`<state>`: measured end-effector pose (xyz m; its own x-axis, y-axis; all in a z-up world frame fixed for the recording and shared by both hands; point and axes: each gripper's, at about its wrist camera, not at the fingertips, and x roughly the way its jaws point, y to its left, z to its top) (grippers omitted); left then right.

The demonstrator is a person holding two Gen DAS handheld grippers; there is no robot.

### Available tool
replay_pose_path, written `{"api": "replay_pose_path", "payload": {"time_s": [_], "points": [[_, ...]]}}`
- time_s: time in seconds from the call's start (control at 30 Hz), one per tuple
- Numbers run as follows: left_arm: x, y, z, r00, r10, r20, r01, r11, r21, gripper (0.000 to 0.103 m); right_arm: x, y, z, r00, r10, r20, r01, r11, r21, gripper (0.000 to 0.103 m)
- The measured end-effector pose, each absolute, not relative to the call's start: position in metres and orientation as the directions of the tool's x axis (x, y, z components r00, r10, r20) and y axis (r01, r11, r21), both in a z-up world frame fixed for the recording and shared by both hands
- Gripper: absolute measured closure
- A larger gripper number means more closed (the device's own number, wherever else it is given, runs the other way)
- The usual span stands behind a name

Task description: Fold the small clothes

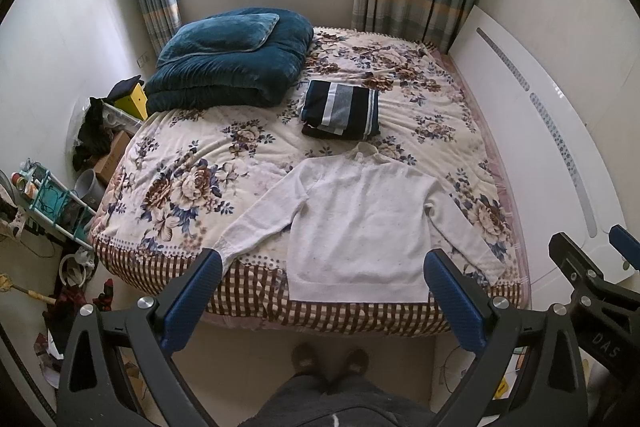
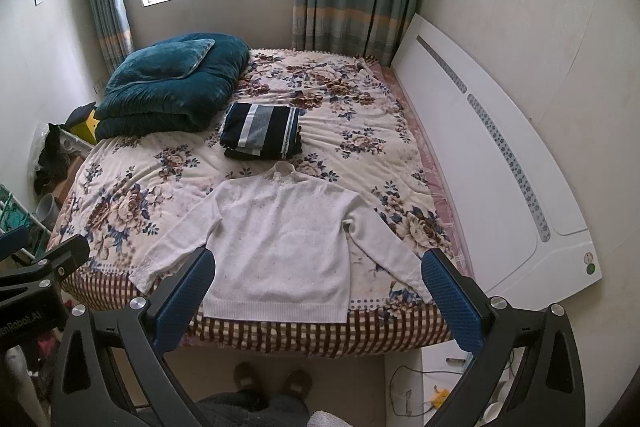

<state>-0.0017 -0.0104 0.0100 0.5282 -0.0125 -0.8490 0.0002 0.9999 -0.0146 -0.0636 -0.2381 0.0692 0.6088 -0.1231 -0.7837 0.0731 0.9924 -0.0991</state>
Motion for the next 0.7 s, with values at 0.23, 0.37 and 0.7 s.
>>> {"api": "replay_pose_path", "payload": {"time_s": [0.23,0.37,0.7], "points": [[-0.0021,-0.0102,0.0105,0.531,-0.014,-0.847,-0.002,1.0,-0.018,0.0,-0.0635,-0.238,0.0711,0.611,-0.123,-0.782,0.072,0.992,-0.1,0.0],[-0.0025,-0.0101,0.0108,0.531,-0.016,-0.847,-0.002,1.0,-0.02,0.0,-0.0641,-0.2377,0.0731,0.612,-0.124,-0.781,0.072,0.992,-0.101,0.0],[0.0035,-0.0174,0.0164,0.534,-0.018,-0.845,-0.001,1.0,-0.022,0.0,-0.0664,-0.2385,0.074,0.616,-0.124,-0.778,0.072,0.992,-0.101,0.0]]}}
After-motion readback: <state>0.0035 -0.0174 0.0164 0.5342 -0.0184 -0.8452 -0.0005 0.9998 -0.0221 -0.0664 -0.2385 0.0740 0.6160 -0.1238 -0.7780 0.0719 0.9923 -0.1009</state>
